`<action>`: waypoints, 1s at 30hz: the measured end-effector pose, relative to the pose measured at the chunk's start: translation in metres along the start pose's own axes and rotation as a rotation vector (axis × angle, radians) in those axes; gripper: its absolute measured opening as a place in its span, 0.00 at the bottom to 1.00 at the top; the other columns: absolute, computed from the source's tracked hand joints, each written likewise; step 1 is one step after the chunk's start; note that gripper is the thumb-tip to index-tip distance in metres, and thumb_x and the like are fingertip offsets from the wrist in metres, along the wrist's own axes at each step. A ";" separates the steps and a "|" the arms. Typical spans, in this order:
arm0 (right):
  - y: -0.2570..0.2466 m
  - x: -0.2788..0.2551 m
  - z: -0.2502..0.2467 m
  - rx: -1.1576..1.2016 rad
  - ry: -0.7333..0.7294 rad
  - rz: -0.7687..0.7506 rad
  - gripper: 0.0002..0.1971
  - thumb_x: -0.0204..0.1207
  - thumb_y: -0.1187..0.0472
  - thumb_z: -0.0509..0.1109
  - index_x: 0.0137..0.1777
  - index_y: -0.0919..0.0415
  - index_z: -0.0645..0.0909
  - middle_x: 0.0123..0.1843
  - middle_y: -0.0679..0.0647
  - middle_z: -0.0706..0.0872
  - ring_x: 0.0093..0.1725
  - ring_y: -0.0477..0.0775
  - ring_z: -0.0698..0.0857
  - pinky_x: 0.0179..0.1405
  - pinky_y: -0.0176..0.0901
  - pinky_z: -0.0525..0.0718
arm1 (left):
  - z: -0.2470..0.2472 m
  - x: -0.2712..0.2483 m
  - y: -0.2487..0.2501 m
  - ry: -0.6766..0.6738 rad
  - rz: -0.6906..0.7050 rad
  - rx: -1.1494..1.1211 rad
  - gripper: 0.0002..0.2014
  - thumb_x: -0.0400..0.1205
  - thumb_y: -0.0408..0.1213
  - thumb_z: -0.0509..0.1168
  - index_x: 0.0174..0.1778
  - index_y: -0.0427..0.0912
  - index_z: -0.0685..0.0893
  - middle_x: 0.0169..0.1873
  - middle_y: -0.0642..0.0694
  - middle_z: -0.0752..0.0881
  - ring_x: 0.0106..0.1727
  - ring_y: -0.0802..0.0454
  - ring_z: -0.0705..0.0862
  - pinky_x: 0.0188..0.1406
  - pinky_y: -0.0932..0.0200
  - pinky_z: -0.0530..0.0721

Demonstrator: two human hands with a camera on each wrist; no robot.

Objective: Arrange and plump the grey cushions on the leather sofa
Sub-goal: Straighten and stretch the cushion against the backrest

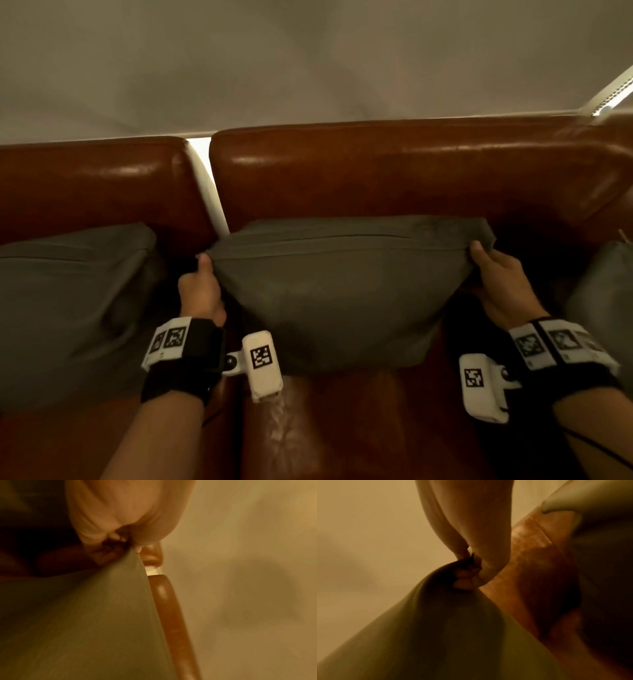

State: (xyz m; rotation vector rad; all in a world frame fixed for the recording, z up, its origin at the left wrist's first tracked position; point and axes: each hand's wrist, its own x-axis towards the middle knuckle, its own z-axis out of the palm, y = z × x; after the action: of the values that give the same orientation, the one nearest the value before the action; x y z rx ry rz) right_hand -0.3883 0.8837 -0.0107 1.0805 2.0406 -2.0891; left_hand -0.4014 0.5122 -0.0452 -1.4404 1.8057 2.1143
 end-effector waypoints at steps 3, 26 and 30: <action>0.018 0.007 0.001 0.020 0.025 0.102 0.16 0.86 0.58 0.62 0.67 0.68 0.78 0.59 0.59 0.86 0.49 0.52 0.86 0.39 0.42 0.87 | 0.005 -0.007 -0.022 0.030 -0.168 0.123 0.28 0.88 0.51 0.59 0.75 0.32 0.73 0.70 0.35 0.80 0.69 0.35 0.80 0.61 0.47 0.79; 0.002 -0.001 -0.029 -1.185 0.010 -0.350 0.29 0.87 0.43 0.44 0.87 0.51 0.54 0.89 0.51 0.50 0.87 0.57 0.43 0.81 0.73 0.38 | -0.074 -0.007 -0.019 0.099 0.529 1.362 0.29 0.90 0.53 0.46 0.84 0.40 0.65 0.86 0.39 0.58 0.87 0.38 0.49 0.81 0.29 0.43; -0.011 -0.061 0.033 -1.073 -0.120 -0.724 0.27 0.86 0.48 0.52 0.81 0.59 0.66 0.86 0.58 0.61 0.86 0.57 0.49 0.82 0.60 0.44 | -0.147 -0.023 -0.005 -0.015 0.883 0.912 0.15 0.88 0.37 0.61 0.64 0.32 0.85 0.66 0.36 0.83 0.69 0.41 0.80 0.72 0.52 0.72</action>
State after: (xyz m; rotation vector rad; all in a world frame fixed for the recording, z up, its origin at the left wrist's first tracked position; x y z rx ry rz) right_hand -0.3620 0.8290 0.0249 0.0345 3.0665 -0.7271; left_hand -0.2948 0.4111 -0.0215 -0.4154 3.1069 1.0006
